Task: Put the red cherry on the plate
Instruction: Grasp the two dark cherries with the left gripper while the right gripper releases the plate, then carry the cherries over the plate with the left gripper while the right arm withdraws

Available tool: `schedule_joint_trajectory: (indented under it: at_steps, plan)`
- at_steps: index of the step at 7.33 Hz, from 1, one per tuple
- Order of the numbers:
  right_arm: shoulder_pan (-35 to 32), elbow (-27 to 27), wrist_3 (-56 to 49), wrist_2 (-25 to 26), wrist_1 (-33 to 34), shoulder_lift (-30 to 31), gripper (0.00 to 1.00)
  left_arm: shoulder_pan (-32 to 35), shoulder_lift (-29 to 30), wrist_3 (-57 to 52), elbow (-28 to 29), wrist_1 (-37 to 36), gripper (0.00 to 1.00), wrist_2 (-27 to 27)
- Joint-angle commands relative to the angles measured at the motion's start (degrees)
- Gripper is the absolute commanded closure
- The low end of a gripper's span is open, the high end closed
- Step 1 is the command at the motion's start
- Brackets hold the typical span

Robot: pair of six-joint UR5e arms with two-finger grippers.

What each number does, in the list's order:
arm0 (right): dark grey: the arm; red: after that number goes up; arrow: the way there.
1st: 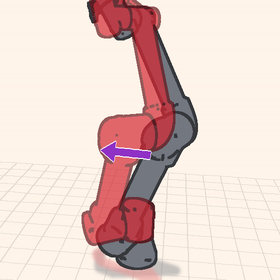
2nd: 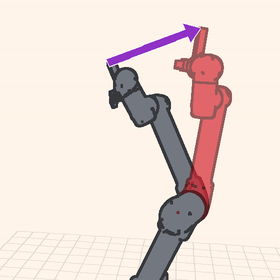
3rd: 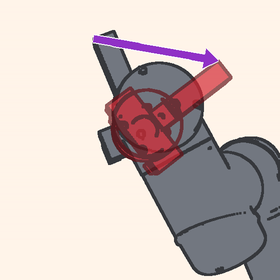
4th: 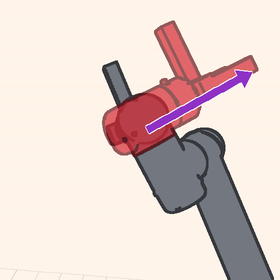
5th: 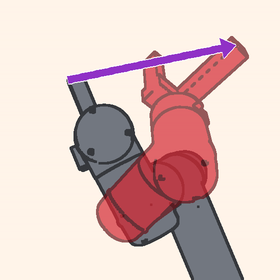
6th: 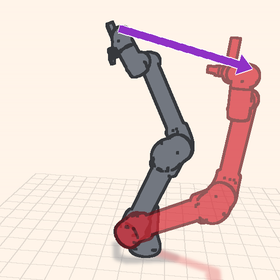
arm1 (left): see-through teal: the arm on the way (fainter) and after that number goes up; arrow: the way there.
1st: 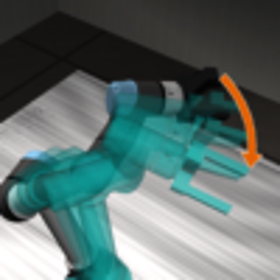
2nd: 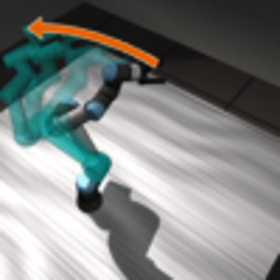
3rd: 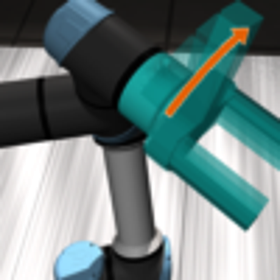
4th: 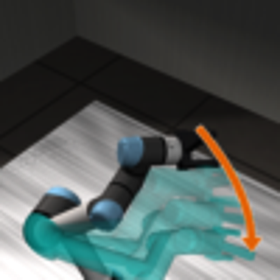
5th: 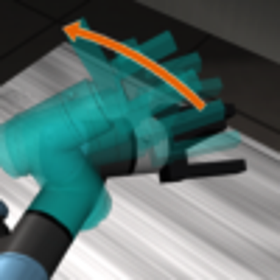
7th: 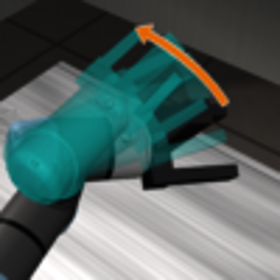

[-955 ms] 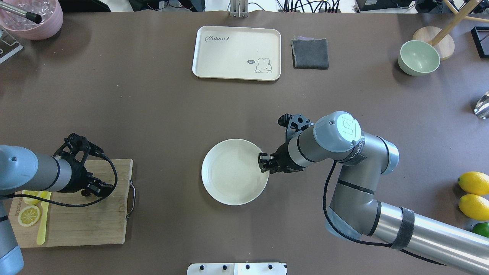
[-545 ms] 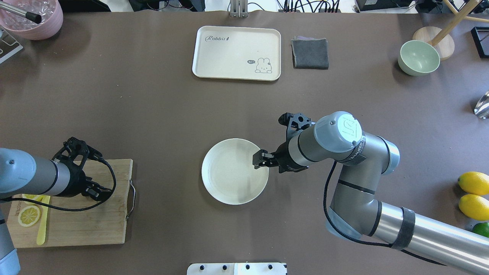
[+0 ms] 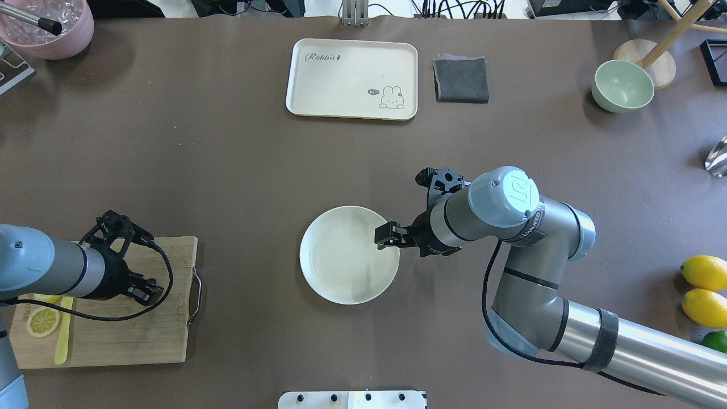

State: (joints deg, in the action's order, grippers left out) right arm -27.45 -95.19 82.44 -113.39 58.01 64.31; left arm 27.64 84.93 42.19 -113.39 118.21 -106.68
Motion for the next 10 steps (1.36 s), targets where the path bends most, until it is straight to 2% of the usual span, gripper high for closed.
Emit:
schedule_joint_trajectory:
  at_steps: [1, 2, 3, 4, 5, 6, 7, 9, 10]
  plan:
    - [-0.1, 0.0, 0.0, 0.0, 0.0, 0.0, 0.0, 0.0, 0.0, -0.1, 0.0, 0.0, 0.96, 0.0]
    - [-0.1, -0.2, 0.0, -0.1, 0.0, 0.0, 0.0, 0.4, -0.1, 0.0, -1.0, 0.1, 1.0, 0.0]
    - [-0.9, -0.9, 0.0, -0.4, 0.0, 0.1, 0.0, 0.8, -1.0, 0.0, -3.2, 0.1, 1.0, -0.1]
    - [-3.5, -3.6, -0.2, -2.9, 0.7, 1.8, 0.0, 0.8, -0.1, 0.3, -5.2, 0.0, 1.0, -0.2]
    - [-7.6, -6.9, -0.8, -7.4, 0.7, 5.5, 0.0, 0.8, 1.5, 0.6, -6.3, -0.2, 1.0, -1.9]
    - [-12.5, -7.8, -1.3, -11.9, 0.6, 7.4, 0.0, 0.6, 6.3, 6.5, -5.7, -0.7, 1.0, -2.1]
    - [-15.4, -7.8, -4.3, -13.4, 0.6, 9.2, 0.0, 0.1, 13.6, 11.9, -4.0, -2.7, 1.0, -2.1]
    - [-23.1, -7.9, -15.7, -18.3, 0.7, 15.0, 0.0, -0.6, 28.4, 16.0, -3.2, -18.1, 1.0, -1.9]
    - [-26.3, -8.4, -21.9, -19.8, 0.6, 19.0, 0.0, -1.9, 32.0, 19.1, -0.9, -19.2, 1.0, -1.8]
